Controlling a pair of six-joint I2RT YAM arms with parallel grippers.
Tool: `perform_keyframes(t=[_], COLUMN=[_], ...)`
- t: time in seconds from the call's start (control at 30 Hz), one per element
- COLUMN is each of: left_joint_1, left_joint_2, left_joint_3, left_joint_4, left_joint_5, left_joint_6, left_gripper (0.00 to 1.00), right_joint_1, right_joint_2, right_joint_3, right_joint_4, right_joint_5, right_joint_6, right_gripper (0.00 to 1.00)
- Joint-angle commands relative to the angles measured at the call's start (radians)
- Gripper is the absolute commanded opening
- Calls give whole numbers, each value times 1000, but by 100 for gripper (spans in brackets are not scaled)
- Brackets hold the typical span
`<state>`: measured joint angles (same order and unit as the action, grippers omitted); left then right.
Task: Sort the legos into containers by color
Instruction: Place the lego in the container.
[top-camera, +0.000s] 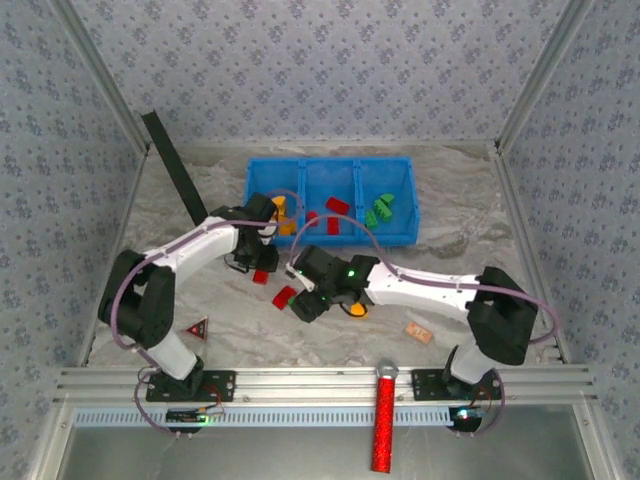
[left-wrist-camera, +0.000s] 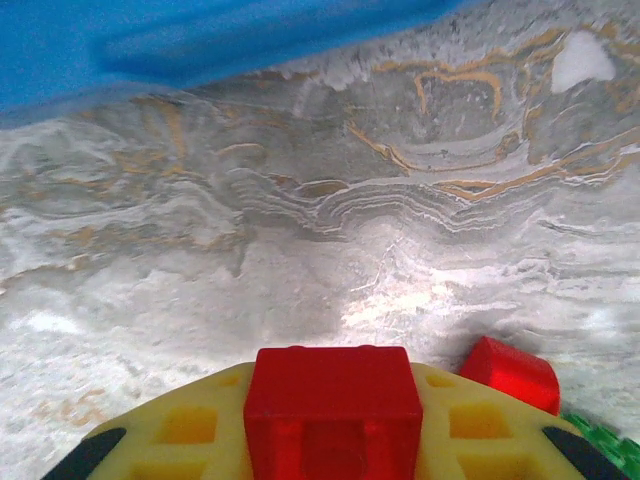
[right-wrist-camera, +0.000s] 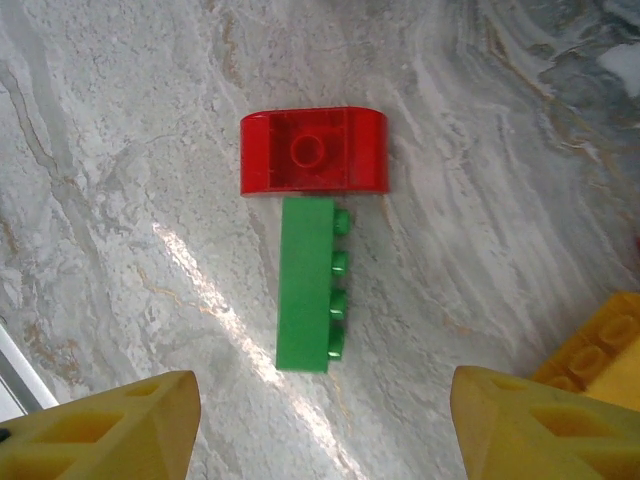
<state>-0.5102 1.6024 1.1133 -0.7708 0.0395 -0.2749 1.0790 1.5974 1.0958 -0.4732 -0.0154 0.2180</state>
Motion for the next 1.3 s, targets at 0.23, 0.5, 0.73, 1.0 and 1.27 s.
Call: perform_keyframes(t=[0.23,0.5,0.73,1.0,1.27], left_joint_1=[79,84,72,-15,-56], left_joint_2=[-233,-296,-174,178,723], left_joint_3=[53,192,409,847,1490], left_joint_4=[-149,-194,-151,-125,-310], left_joint_5=[-20,27,100,125,178], left_joint_6=[-18,-23,-9,23,66], left_gripper=[20,21,22,23,23], right_joint_1=[34,47,59,74,112], right_joint_2=[125,192,227,268,313], right_joint_3=[46,67,67,71,88], right_joint_4=[76,84,82,68,22], right_joint_5=[-40,-26,13,79,149], right_joint_6=[-24,-35,-39,-24,-15], right_gripper=[70,71,71,71,72])
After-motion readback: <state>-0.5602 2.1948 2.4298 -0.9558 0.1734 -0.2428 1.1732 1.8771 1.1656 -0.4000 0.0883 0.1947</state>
